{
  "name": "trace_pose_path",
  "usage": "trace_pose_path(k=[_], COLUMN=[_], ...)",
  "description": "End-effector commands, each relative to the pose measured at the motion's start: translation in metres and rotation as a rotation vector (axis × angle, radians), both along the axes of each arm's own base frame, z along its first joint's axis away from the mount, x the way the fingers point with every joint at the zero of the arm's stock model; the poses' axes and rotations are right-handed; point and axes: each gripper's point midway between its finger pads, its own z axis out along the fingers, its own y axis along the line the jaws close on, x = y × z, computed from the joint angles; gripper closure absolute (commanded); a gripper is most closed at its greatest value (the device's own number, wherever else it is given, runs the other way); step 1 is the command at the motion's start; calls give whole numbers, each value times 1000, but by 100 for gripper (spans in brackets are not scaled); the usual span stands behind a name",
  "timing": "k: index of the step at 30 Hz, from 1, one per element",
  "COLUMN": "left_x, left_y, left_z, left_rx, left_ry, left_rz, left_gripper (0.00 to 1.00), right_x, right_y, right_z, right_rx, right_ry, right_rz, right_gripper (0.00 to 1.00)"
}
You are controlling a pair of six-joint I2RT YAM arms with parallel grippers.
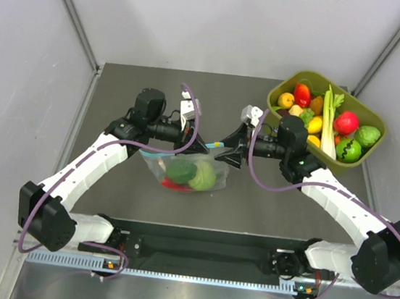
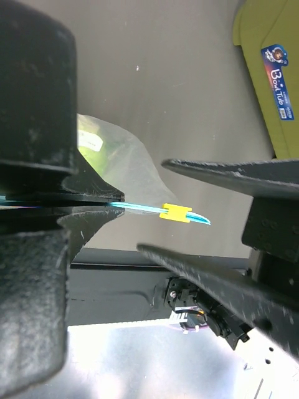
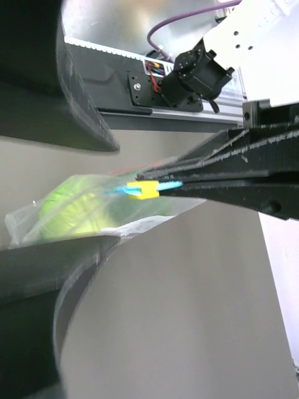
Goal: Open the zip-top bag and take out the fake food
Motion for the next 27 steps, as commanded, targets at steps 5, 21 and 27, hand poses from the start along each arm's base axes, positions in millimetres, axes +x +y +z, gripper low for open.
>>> trace_pose_path(k=[5,21,27], left_x=[-8,-3,4], left_y=[-3,-8,-10], left_z=[23,23,23], left_rx=[-61,-103,-120], left_ry=[-66,-34,-53], left_rz=[-51,-39,-10], left_gripper=[100,34,34], right_x=[4,-4,-10], right_y=[10,20,22], right_z=[23,6,3], right_rx=[117,107,98], right_ry=[-31,35,45], right_rz=[47,140,166], right_gripper=[87,100,100])
